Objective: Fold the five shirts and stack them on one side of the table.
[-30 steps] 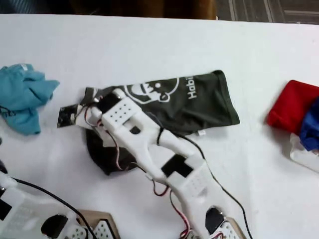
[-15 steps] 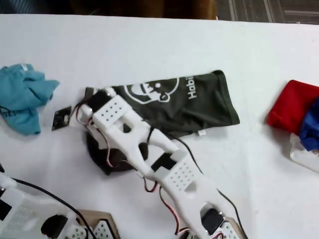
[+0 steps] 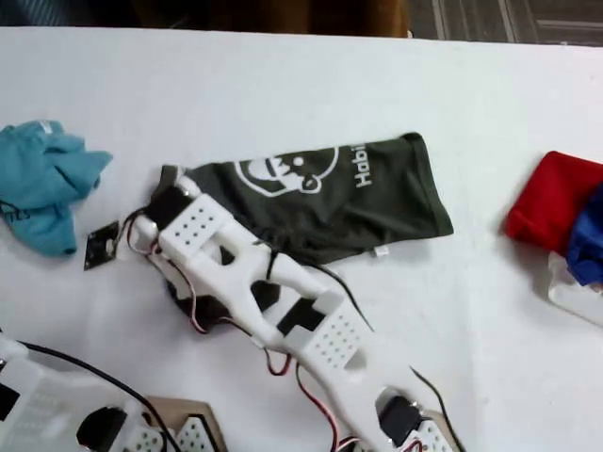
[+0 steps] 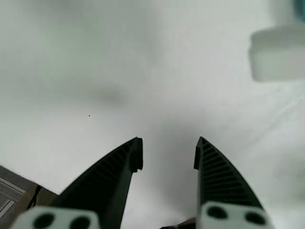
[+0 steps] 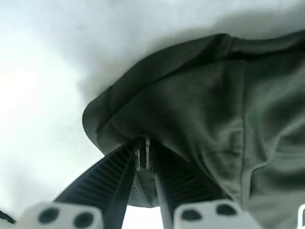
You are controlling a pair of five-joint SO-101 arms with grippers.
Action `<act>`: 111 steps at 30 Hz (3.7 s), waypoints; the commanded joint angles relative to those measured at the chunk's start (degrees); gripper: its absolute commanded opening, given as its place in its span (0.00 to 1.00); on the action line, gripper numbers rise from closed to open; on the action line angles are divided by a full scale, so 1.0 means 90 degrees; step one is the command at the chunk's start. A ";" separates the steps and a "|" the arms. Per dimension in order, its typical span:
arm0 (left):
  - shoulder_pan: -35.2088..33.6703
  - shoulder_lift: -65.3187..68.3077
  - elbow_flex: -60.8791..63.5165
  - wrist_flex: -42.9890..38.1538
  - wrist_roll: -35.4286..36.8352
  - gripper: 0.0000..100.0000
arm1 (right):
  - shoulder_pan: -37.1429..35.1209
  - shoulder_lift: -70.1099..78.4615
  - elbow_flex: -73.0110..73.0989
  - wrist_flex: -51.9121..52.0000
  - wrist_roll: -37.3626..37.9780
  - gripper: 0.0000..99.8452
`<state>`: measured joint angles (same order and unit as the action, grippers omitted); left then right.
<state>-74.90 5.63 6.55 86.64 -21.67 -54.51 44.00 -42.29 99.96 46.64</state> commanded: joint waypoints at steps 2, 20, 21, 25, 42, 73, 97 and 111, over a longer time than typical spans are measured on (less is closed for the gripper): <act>-0.0254 -0.0332 -0.0249 -0.0010 -0.0225 0.20 | -0.0083 -0.0786 -0.0176 0.0161 -0.0049 0.02; -0.0488 -0.0322 -0.0249 0.0020 -0.0420 0.20 | 0.1988 -0.1021 0.1377 -0.0239 -0.0234 0.02; -0.0488 -0.0322 -0.0249 0.0020 -0.0420 0.20 | 0.2007 -0.1031 0.1573 -0.0454 -0.0234 0.02; -0.0488 -0.0322 -0.0249 0.0020 -0.0420 0.20 | 0.1958 -0.1031 0.2090 -0.0806 -0.0234 0.02; -0.0488 -0.0322 -0.0230 0.0020 -0.0420 0.20 | 0.1617 -0.1284 0.2803 -0.0171 0.0117 0.02; -0.0488 -0.0322 -0.0190 0.0029 -0.0420 0.20 | 0.0640 -0.0298 0.0567 -0.0601 0.0176 0.02; -0.0479 -0.0322 -0.0190 0.0039 -0.0430 0.20 | 0.0493 -0.0415 0.0430 0.0142 0.0479 0.02; 0.3595 -0.0313 -0.1304 0.0371 0.1358 0.04 | 0.2818 -0.2066 0.0420 -0.0103 0.0381 0.02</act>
<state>-53.27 5.71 1.19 91.74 -13.32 -36.75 28.09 -37.27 99.96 50.51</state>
